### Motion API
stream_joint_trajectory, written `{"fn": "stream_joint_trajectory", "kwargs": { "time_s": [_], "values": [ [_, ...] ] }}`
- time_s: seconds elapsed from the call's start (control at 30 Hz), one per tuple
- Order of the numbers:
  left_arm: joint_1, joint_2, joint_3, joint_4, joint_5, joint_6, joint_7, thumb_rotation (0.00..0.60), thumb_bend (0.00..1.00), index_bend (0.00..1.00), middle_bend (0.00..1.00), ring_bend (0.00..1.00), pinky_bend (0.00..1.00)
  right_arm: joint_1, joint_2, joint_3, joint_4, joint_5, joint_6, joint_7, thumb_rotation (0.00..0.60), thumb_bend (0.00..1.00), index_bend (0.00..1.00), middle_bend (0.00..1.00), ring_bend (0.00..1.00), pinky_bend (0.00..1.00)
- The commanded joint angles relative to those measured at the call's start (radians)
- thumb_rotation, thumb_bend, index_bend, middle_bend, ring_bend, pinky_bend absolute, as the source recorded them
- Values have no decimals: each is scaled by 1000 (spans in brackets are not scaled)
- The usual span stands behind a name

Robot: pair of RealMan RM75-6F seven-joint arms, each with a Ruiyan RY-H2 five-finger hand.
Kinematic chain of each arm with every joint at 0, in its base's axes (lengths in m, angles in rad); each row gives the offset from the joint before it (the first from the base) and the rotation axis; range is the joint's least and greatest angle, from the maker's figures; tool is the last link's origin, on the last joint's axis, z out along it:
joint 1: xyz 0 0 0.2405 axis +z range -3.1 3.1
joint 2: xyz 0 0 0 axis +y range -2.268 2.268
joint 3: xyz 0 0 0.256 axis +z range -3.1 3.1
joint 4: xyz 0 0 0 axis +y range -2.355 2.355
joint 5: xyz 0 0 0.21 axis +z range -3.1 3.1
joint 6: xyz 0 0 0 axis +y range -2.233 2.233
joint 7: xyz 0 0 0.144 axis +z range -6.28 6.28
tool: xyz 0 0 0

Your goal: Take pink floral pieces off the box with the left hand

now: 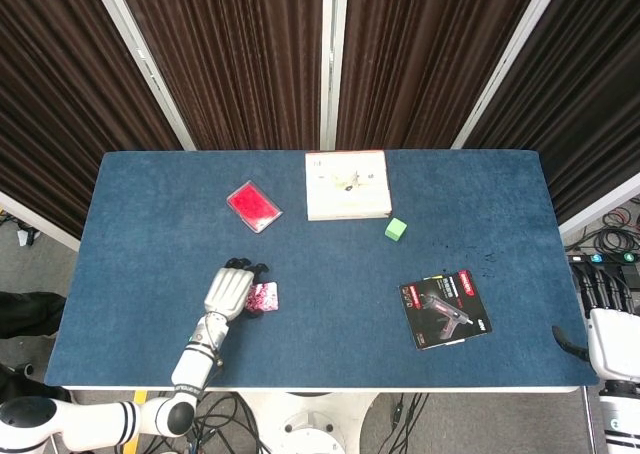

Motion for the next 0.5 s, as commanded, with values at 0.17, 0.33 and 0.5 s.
{"fn": "stream_joint_trajectory", "kwargs": {
  "time_s": [0.17,0.33,0.5],
  "values": [
    [4,0,3,2,0,-3,-7,600,129,282,427,196,195,0,0,1,0,4,-2,-1,600,139,0,0,0,0],
    [4,0,2,-1,1,-5,-9,600,129,282,427,196,195,0,0,0,0,5,-4,-1,600,139,0,0,0,0],
    [5,-5,1,4,2,-4,-8,600,134,286,439,203,195,-1,-1,-1,2,3,-4,1,600,138,0,0,0,0]
  ]
}}
